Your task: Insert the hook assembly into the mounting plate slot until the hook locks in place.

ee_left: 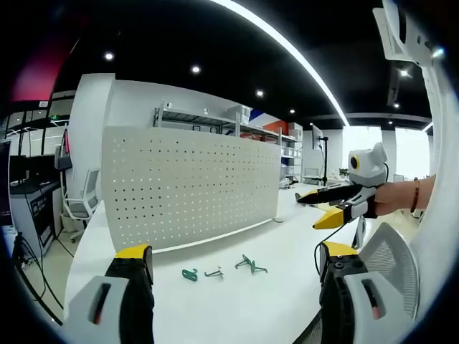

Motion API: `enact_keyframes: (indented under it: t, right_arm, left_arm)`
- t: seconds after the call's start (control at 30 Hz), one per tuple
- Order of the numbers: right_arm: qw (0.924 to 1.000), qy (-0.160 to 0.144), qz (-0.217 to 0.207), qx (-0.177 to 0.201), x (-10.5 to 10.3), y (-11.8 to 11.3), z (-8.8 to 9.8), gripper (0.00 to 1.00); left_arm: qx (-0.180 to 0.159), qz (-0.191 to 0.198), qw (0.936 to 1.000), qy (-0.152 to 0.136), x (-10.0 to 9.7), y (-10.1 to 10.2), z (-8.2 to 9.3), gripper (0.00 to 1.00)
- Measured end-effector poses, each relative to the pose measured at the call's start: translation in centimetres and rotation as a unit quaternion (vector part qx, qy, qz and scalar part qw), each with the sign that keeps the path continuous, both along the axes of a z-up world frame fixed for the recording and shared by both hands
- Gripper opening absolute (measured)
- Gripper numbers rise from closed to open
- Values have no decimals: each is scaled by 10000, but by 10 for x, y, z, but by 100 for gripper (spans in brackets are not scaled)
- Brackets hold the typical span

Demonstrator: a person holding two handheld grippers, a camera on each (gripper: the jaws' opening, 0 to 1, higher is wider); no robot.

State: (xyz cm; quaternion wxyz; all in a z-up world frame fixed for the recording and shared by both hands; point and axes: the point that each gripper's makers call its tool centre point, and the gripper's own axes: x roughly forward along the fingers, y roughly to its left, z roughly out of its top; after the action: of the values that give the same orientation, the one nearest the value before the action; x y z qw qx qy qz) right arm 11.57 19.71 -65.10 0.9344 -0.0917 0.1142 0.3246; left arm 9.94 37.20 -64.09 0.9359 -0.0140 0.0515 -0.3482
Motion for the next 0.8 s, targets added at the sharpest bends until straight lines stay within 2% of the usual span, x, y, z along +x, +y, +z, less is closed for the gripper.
enact_keyframes:
  t: [0.53,0.8]
  right_arm:
    - [9999,97,-44,-77,4,-5,-8,69]
    - [9995,262,-43,-158,3,-4,-20,66]
  left_arm:
    - [33,-203,9998,36,7,-9,-7,98]
    - [44,-318,9994,87,6,-14,-12,98]
